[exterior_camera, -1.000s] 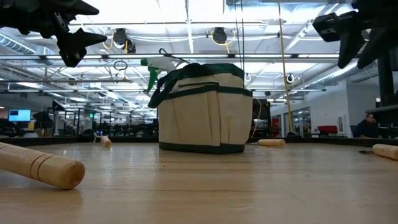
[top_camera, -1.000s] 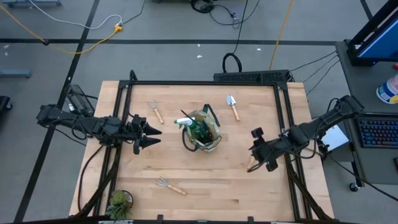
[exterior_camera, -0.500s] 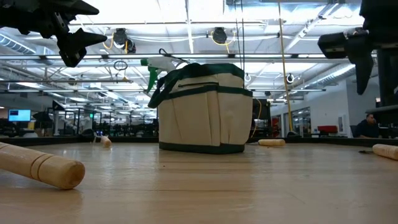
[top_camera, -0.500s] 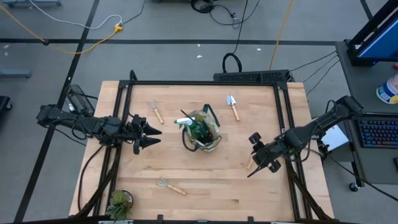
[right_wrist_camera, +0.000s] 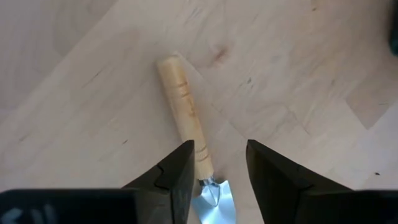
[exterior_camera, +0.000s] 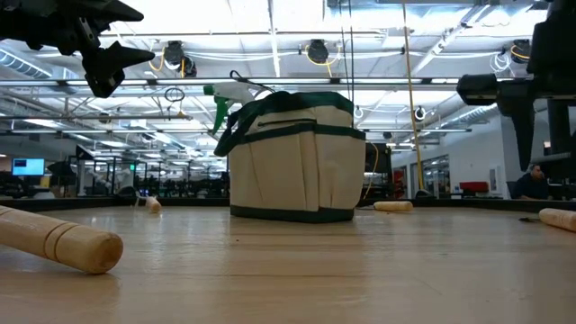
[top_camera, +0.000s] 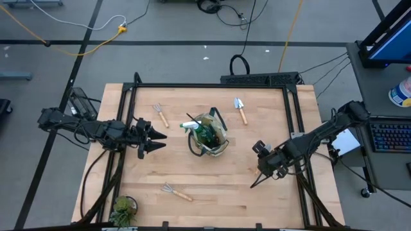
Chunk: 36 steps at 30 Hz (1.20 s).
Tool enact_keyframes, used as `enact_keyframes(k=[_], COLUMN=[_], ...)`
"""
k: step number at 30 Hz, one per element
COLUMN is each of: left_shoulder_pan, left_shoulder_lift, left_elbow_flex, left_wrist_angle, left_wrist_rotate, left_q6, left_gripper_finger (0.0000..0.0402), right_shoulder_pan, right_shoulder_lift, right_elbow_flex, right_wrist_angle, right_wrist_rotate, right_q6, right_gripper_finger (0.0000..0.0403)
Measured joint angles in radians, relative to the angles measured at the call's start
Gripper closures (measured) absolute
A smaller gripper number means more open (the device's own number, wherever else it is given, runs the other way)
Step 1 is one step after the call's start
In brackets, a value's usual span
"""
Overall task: Pick & Place Garden tools in Gardening bag
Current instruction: Put the bottom trowel into the gardening bag
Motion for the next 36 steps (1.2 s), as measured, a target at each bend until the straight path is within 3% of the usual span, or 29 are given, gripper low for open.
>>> enact_keyframes(k=[7,21,27,36], left_shoulder_pan=[0.000,0.000,0.000,0.000], left_shoulder_lift=[0.000,0.000,0.000,0.000], left_elbow_flex=[0.000,0.000,0.000,0.000], left_wrist_angle=[0.000,-0.001,-0.001,0.000], left_wrist_rotate=[0.000,0.000,0.000,0.000], left_q6=[-0.002,-0.006,-0.006,-0.014], left_gripper_finger=[0.0165,0.0165,0.0165,0.0165], right_shoulder_pan=[0.000,0.000,0.000,0.000], right_shoulder_lift=[0.021,0.061,0.077,0.078], right_elbow_flex=[-0.011,-0.121,-0.172,-0.196], right_wrist_angle=[0.019,0.198,0.336,0.428], right_wrist_rotate=[-0.076,-0.071,-0.071,-0.073], right_q6=[-0.026,-0.050,0.032,0.193], right_gripper_finger=[0.0260,0.0259,0.0260,0.0313])
